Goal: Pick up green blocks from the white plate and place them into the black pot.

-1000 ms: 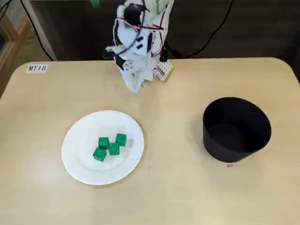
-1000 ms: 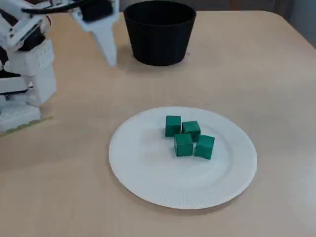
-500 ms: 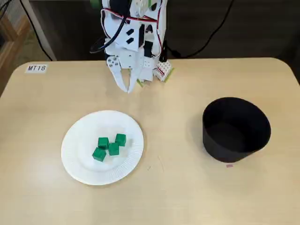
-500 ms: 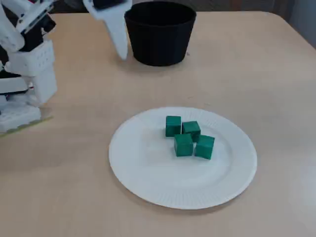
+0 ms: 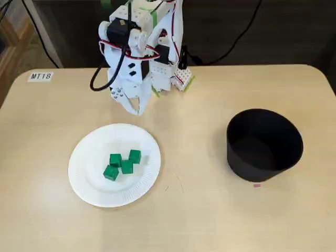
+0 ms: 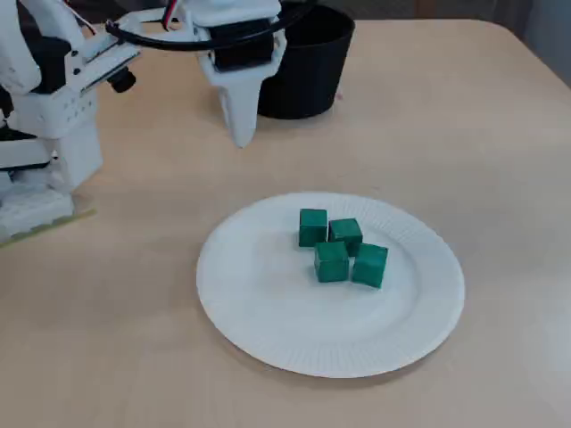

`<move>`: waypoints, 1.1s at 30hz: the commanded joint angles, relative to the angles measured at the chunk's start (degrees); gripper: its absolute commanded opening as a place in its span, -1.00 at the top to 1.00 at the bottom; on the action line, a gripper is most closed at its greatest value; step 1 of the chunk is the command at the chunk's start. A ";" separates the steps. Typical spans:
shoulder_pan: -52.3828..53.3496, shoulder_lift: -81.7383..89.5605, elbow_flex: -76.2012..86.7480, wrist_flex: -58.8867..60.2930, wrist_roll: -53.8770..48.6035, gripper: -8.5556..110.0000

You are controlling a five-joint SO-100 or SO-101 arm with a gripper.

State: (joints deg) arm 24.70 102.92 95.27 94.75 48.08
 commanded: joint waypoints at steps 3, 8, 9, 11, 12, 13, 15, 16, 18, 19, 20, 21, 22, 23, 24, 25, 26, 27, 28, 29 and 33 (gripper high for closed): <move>0.53 -5.19 -6.50 0.26 -0.44 0.90; 0.09 -10.37 -11.51 0.26 -0.26 0.87; -0.09 -10.81 -12.13 0.35 -0.09 0.86; -0.44 -10.99 -12.57 0.35 0.53 0.82; -0.79 -10.99 -12.57 0.35 0.97 0.78; -1.23 -10.99 -12.57 0.44 1.58 0.74; -2.20 -11.07 -12.30 0.53 2.64 0.68; -2.64 -11.16 -12.22 0.53 2.99 0.66; -3.43 -11.69 -12.13 0.53 3.69 0.60; -3.87 -12.04 -12.04 0.53 4.22 0.57; -4.31 -12.39 -12.04 0.53 4.57 0.53; -4.83 -12.83 -12.04 0.53 4.92 0.50; -5.19 -13.27 -12.04 0.53 5.45 0.48; -5.54 -13.71 -12.04 0.53 6.24 0.46; -5.80 -14.15 -12.04 0.53 7.03 0.45; -5.98 -14.59 -12.04 0.53 7.73 0.45; -6.15 -15.21 -12.22 0.53 8.70 0.44; -6.33 -15.73 -12.30 0.53 9.67 0.45; -6.59 -16.26 -12.48 0.53 10.90 0.44; -6.94 -16.79 -12.57 0.53 11.95 0.44; -8.17 -18.72 -12.57 0.62 15.29 0.41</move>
State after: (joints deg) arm 17.14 84.38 85.17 94.75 61.70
